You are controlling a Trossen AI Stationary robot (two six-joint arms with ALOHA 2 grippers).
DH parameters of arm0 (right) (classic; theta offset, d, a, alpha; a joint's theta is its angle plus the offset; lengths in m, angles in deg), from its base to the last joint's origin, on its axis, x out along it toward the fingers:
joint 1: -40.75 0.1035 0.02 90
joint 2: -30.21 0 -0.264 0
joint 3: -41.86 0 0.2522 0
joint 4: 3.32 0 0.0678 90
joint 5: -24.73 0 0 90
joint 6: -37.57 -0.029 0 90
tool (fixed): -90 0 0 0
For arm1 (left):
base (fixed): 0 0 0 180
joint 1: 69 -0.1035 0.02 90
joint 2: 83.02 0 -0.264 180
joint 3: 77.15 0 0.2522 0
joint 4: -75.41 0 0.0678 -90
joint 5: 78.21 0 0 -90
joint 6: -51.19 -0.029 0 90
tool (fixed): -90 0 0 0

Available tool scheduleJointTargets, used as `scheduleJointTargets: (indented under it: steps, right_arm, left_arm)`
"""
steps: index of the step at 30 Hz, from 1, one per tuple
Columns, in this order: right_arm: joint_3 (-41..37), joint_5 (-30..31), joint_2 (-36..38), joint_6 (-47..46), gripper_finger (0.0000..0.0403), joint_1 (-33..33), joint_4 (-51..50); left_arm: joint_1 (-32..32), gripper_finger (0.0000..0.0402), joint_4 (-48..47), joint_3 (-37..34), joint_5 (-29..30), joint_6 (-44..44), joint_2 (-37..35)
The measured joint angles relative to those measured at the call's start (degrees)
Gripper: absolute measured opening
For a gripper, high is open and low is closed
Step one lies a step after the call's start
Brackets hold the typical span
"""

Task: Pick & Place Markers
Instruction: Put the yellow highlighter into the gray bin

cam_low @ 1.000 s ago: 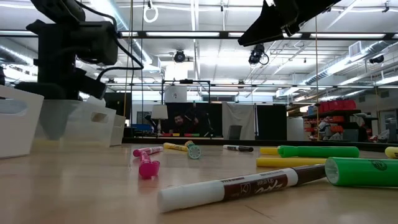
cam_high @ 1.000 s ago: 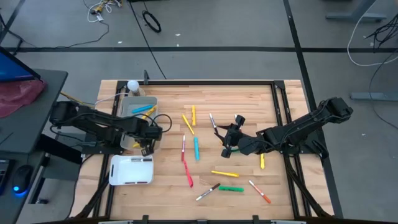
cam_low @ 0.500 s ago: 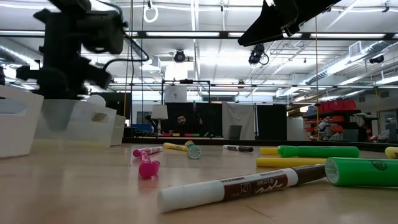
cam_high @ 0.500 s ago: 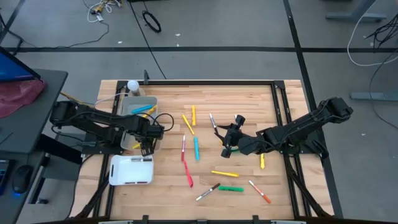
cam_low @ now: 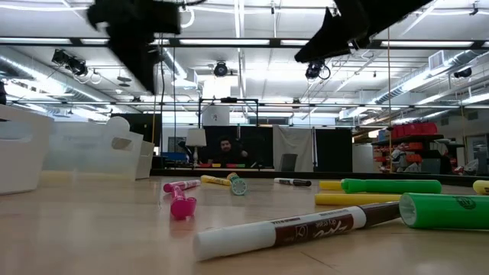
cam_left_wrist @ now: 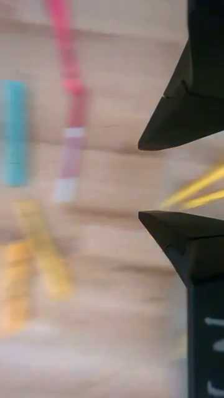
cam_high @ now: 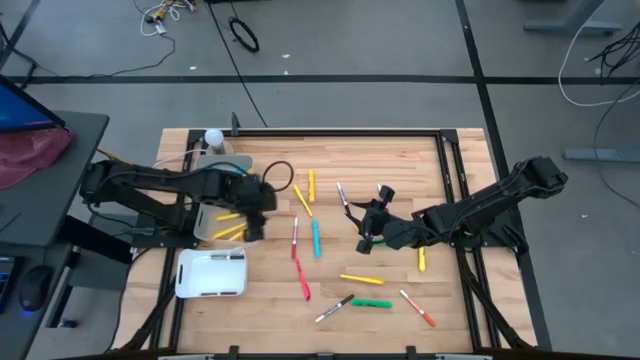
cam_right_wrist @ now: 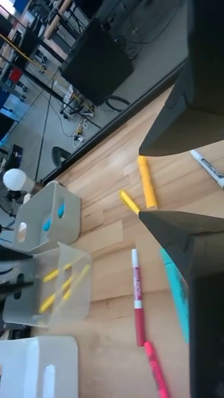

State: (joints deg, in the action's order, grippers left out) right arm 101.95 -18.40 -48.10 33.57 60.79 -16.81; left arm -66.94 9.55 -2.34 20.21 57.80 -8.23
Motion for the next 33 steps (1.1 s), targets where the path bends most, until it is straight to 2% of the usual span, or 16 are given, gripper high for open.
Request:
scheduleJointTargets:
  steps: [3,5,12,15,19,28,33]
  right_arm:
    - [-3.8,0.0,0.0,-0.5,0.0152,-0.6,4.4]
    - [-6.6,0.0,0.0,-2.0,0.0152,-0.8,8.1]
    - [-12.1,0.0,0.0,-5.5,0.0152,-0.4,17.3]
    - [-12.1,-0.3,0.0,-6.1,0.0152,-0.5,17.3]
    - [-12.1,-0.4,0.0,-5.9,0.0152,-0.5,17.7]
    - [-12.1,-0.4,0.0,-6.0,0.0152,-0.5,18.3]
    - [-12.1,-0.4,0.0,-6.0,0.0152,-0.5,18.5]
  left_arm:
    - [-0.8,0.0177,14.9,-1.4,5.1,-2.9,0.5]
    - [-2.7,0.0177,23.8,-2.0,6.8,-0.7,2.0]
    - [-9.8,0.0177,45.3,-2.3,4.9,1.6,10.9]
    - [-12.4,0.0177,49.3,-2.2,4.8,1.9,15.7]
    - [-15.6,0.0182,49.2,-0.9,6.3,4.0,21.5]
    - [-20.3,0.0265,49.3,0.5,5.7,10.9,29.9]
    - [-21.1,0.0275,49.3,0.5,5.7,13.7,33.4]
